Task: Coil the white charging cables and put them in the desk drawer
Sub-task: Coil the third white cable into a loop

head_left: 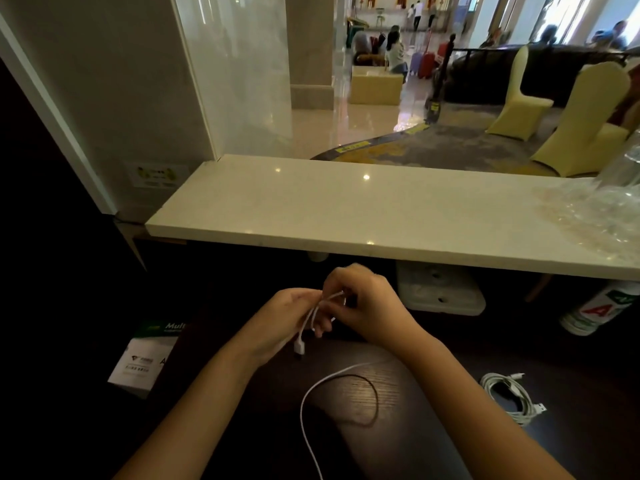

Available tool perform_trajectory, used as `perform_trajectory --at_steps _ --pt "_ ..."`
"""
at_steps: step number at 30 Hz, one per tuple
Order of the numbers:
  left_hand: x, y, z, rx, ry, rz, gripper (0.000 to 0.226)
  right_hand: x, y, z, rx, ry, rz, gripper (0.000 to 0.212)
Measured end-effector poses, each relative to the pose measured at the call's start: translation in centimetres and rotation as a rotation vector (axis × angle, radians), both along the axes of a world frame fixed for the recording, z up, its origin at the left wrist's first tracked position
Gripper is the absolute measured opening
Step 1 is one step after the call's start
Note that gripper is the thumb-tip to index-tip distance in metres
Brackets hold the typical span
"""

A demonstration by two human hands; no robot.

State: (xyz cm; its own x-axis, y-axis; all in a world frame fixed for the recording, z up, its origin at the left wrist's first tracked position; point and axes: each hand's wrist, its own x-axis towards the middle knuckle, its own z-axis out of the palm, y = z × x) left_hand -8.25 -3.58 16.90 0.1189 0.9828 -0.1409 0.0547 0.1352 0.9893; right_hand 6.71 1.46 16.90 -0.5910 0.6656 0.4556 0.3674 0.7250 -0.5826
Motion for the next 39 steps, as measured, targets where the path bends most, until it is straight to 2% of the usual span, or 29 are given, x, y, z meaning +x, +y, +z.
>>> perform_trajectory --at_steps 2,5,7,10,14,16,18,20,22,24,27,28,31,35,37,39 --pt "-0.4 -0.2 0.4 -0.06 -0.155 -0.084 0.034 0.2 0.1 0.2 -0.081 0.013 -0.034 0.024" --pt "-0.5 -0.4 0.8 -0.099 -0.204 -0.161 0.034 0.7 0.1 0.7 -0.349 -0.022 -0.009 0.025" --pt "-0.4 -0.4 0.9 -0.137 -0.201 -0.146 0.034 0.8 0.0 0.4 -0.436 -0.005 -0.008 0.021" --pt "-0.5 -0.2 0.2 -0.149 -0.152 -0.045 0.028 0.7 -0.3 -0.5 -0.542 0.159 -0.069 0.017" --pt "-0.8 -0.7 -0.6 -0.024 0.04 0.014 0.019 1.0 -0.8 -1.1 -0.796 0.361 -0.099 0.01" --pt "-0.8 -0.9 -0.4 0.013 0.132 0.009 0.016 1.2 -0.9 -0.8 -0.87 0.32 -0.036 0.004" --pt "-0.6 -0.9 -0.1 0.024 0.223 -0.013 0.013 1.5 -0.8 -0.1 -0.902 0.182 0.021 0.006" --pt "-0.2 -0.8 0.0 0.046 0.323 -0.019 0.01 1.7 -0.6 0.3 -0.899 0.034 0.054 0.009" --pt "0.2 -0.7 0.1 0.055 0.355 -0.002 0.009 1.7 -0.6 0.3 -0.847 -0.032 0.039 0.012" --pt "0.0 -0.7 0.3 -0.042 0.19 -0.001 0.015 1.6 -0.7 0.1 -0.837 0.083 0.011 0.011" --pt "-1.2 -0.6 0.2 -0.355 -0.363 -0.075 0.042 1.6 -0.9 -0.5 -0.996 0.37 0.039 0.016" --pt "-1.5 -0.7 -0.2 -0.403 -0.468 -0.096 0.047 1.6 -1.1 -0.6 -1.035 0.413 0.063 0.017" --pt "-1.6 -0.9 -0.9 -0.426 -0.55 -0.13 0.058 1.6 -1.3 -0.9 -1.094 0.446 0.156 0.021" --pt "-1.9 -1.1 -1.2 -0.438 -0.654 -0.075 0.074 2.6 -1.0 -1.0 -1.195 0.52 0.187 0.023" --pt "-1.7 -1.2 -1.2 -0.444 -0.621 -0.043 0.061 2.9 -0.9 -1.3 -1.179 0.516 0.17 0.021" --pt "-1.2 -1.5 -1.3 -0.42 -0.534 -0.013 0.037 2.8 -1.1 -1.7 -1.086 0.458 0.124 0.016"
